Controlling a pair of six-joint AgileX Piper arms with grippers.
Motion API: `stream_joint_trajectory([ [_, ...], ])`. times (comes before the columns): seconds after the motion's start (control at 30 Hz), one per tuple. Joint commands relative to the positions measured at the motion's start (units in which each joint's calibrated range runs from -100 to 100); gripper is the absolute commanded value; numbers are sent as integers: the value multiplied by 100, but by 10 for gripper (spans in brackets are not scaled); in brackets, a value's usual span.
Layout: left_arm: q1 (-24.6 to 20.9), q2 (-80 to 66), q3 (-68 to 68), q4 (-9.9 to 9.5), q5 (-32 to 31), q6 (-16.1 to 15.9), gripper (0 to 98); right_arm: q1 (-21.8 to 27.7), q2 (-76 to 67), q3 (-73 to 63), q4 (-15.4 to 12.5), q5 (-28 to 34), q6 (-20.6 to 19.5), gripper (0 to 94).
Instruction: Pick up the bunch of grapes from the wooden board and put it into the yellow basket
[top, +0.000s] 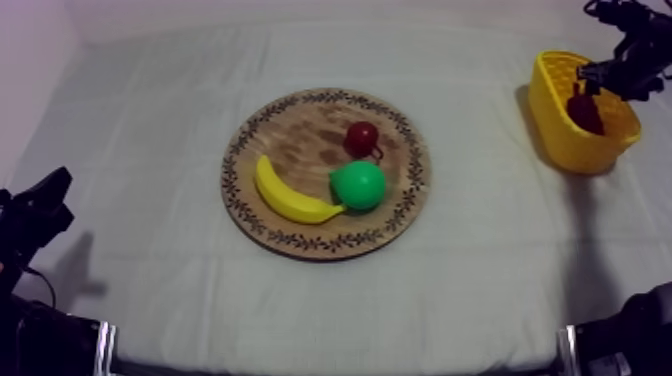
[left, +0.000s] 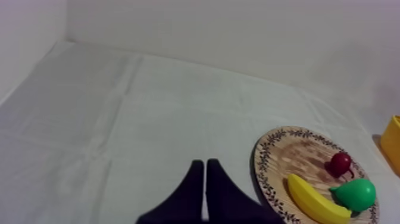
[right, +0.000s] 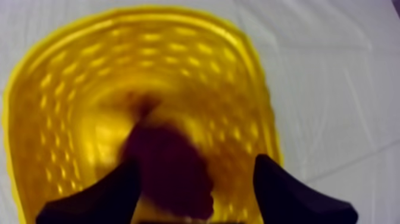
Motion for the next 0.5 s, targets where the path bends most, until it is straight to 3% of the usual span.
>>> stream_joint_trajectory([
  [0.0,-2,0,-2,1,1,-3,1,0,-42,-89,-37,22,39,569],
  [0.2,-2,0,-2,1,1,-3,1,12,-379,-170,-158,-4,221,566],
  [0.47,-2,0,-2,1,1,-2,1,12,-1241,455,-10,-361,91,552],
])
